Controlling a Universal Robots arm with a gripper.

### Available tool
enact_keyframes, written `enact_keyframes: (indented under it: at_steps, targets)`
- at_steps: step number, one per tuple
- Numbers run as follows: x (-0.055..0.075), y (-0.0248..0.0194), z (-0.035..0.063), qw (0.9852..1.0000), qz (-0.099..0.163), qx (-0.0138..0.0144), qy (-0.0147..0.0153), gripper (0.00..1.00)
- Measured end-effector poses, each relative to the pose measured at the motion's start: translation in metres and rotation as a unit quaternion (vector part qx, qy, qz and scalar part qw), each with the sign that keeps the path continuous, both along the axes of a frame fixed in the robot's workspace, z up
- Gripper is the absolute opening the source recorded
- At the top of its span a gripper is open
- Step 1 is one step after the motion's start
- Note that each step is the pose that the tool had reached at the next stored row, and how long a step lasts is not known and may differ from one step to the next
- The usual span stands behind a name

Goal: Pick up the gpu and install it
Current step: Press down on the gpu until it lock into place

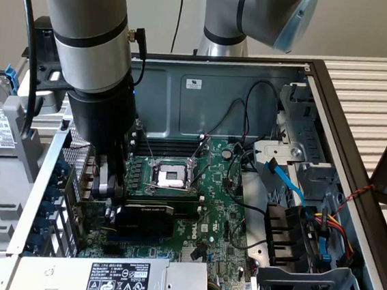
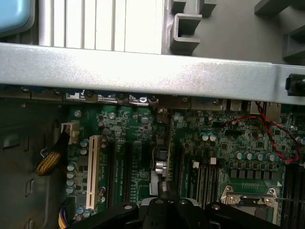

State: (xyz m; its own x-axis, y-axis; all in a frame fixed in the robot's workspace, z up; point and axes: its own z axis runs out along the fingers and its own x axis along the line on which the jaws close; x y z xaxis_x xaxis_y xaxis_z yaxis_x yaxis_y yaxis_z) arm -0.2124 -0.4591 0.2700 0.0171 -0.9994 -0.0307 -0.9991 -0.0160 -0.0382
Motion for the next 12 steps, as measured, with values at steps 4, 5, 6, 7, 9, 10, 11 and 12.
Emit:
enact_keyframes:
  at_steps: [4, 5, 6, 7, 9, 10, 11, 12]
  targets:
    - [0.0, 0.0, -0.0002, 1.0, 0.0, 0.0, 0.0, 0.11]
    - [0.0, 0.0, -0.0003, 1.0, 0.0, 0.0, 0.0, 0.11]
    - [0.0, 0.0, -0.0003, 1.0, 0.0, 0.0, 0.0, 0.11]
    - [-0.0001, 0.0, -0.0004, 1.0, 0.0, 0.0001, -0.0001, 0.11]
    - [-0.0002, 0.0, -0.0004, 1.0, 0.0, 0.0001, -0.0001, 0.11]
    - [-0.0003, 0.0, -0.0004, 1.0, 0.0, 0.0001, -0.0001, 0.11]
    - [-0.0004, 0.0, -0.0004, 1.0, 0.0, 0.0001, 0.0, 0.11]
    - [-0.0005, 0.0, -0.0004, 1.0, 0.0, 0.0001, 0.0, 0.11]
